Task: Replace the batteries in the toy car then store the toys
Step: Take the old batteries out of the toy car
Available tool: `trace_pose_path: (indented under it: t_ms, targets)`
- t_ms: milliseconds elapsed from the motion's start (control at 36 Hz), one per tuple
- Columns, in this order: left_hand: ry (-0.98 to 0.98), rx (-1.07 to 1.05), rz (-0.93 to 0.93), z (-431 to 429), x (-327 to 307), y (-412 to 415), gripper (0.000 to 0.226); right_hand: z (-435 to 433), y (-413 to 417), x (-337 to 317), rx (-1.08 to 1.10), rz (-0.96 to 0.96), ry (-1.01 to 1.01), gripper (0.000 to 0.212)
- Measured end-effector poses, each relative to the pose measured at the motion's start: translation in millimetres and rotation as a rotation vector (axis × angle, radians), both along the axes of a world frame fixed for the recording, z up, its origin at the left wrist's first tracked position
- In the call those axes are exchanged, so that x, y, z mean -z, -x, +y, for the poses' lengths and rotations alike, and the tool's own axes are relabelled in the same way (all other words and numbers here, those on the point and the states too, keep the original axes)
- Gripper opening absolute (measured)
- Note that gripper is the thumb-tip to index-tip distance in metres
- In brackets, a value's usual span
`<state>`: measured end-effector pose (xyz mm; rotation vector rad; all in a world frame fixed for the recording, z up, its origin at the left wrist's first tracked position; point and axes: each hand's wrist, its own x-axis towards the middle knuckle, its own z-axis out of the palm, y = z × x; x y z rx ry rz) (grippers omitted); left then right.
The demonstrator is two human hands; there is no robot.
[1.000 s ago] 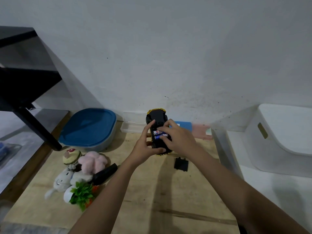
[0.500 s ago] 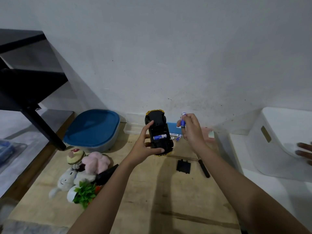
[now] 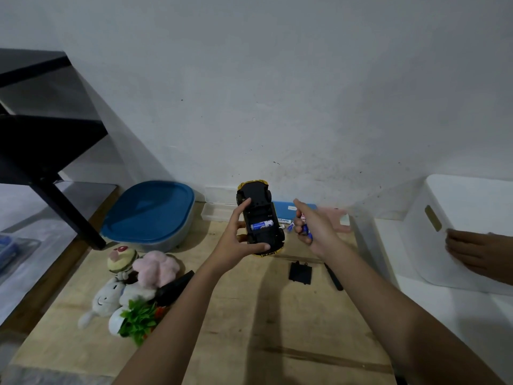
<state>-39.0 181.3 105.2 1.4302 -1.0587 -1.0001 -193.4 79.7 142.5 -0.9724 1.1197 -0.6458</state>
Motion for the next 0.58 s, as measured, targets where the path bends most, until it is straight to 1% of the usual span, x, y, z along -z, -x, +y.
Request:
trace_pose_path:
  t_ms: [83, 111, 167, 222, 333, 389, 417, 444, 500, 583]
  targets:
    - [0.0, -0.001, -0.003, -0.3, -0.2, 0.1, 0.099, 4.7, -2.5, -3.7, -0.091, 0.208, 0.189, 0.033]
    - [0.001, 0.0, -0.003, -0.4, 0.1, 0.6, 0.099, 5.6, -3.8, -4.1, -0.109, 0.248, 0.222, 0.034]
    - [0.002, 0.004, -0.002, -0.9, 0.5, 2.0, 0.099, 7.0, -6.1, -3.8, -0.11, 0.256, 0.203, 0.036]
    - [0.004, 0.011, -0.007, -1.3, 0.6, 3.2, 0.098, 7.3, -6.9, -3.2, -0.059, 0.183, 0.105, 0.037]
    - [0.002, 0.019, 0.002, -1.1, -0.3, 4.9, 0.098, 7.1, -2.7, -4.9, 0.059, -0.103, -0.112, 0.035]
    - [0.002, 0.016, -0.005, -0.7, -1.1, 4.9, 0.098, 4.8, -0.2, -6.2, 0.105, -0.19, -0.164, 0.033]
    - [0.0, 0.015, -0.008, -0.4, -1.5, 4.9, 0.098, 3.6, 0.6, -6.6, 0.118, -0.195, -0.166, 0.034]
    - [-0.003, 0.014, -0.006, 0.1, -1.9, 4.8, 0.098, 3.0, 0.9, -7.0, 0.113, -0.165, -0.141, 0.035]
    - [-0.002, 0.006, -0.001, 0.3, -1.7, 4.1, 0.098, 2.4, 1.1, -6.2, 0.064, -0.06, -0.017, 0.035]
    - [0.01, -0.006, 0.009, -0.2, -1.7, 4.1, 0.099, 5.2, -1.4, -5.3, -0.07, 0.042, 0.141, 0.028]
